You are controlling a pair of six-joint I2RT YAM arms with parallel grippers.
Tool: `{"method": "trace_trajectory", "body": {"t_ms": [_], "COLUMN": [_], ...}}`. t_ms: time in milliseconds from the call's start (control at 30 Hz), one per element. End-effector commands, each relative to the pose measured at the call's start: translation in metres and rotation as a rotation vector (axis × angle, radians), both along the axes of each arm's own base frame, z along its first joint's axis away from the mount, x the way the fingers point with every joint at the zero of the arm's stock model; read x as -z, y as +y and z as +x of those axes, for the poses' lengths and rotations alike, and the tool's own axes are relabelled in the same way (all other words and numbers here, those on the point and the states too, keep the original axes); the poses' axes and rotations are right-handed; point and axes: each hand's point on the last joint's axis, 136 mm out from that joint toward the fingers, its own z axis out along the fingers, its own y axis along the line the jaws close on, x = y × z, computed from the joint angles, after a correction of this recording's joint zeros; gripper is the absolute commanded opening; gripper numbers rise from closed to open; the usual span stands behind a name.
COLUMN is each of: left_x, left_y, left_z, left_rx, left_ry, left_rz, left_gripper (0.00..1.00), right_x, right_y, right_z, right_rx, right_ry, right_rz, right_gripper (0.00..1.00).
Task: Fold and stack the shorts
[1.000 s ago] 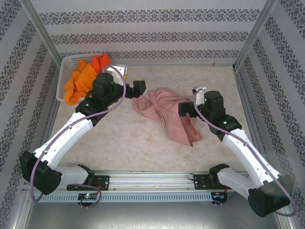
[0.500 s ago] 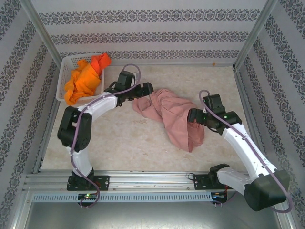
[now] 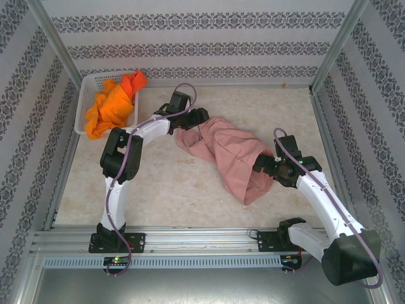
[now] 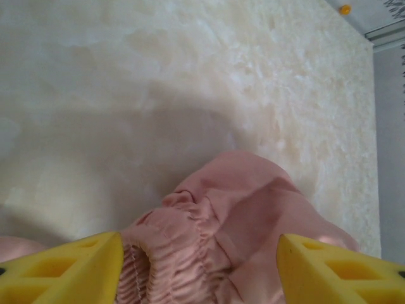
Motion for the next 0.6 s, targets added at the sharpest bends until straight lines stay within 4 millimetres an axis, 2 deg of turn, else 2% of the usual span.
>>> {"method": "trace_trajectory", "body": {"t_ms": [0, 67, 133, 200, 267, 367, 467, 567], "left_x": [0.009, 0.012, 0.016, 0.012, -0.002, -0.041, -0.096, -0.158], "left_y": [-0.013, -0.018, -0.023, -0.023, -0.014, 0.003, 0.029, 0.066], "left_z": [-0.001, 0.001, 0.001, 0.001, 0.005, 0.013, 0.024, 0.031], "left_rx": [0.013, 0.019, 0.032, 0.034, 0.012, -0.023, -0.073, -0.138], "left_ry": [0.042, 0.047, 0.058, 0.049, 0.004, -0.088, -0.187, -0.299], "left_rz": [0.0, -0.007, -0.011, -0.012, 0.016, 0.036, 0.024, 0.04], "left_gripper": [0.58, 0.47, 0.3, 0.11, 0.0, 0.0, 0.0, 0.0], "right_x": [-0.01, -0.012, -0.014, -0.017, -0.02, -0.027, -0.032, -0.033], "right_y": [-0.005, -0.004, -0.003, 0.0, 0.001, 0.004, 0.004, 0.007], "right_z": [0.001, 0.003, 0.006, 0.009, 0.012, 0.018, 0.022, 0.025], "right_rx": [0.027, 0.023, 0.019, 0.009, 0.0, -0.024, -0.037, -0.05], "right_ry": [-0.037, -0.047, -0.055, -0.063, -0.074, -0.097, -0.112, -0.115], "right_rz": [-0.002, -0.001, 0.008, 0.016, 0.016, 0.018, 0.014, 0.019], "right_gripper": [0.98, 0.98, 0.98, 0.98, 0.98, 0.98, 0.98, 0.98]}}
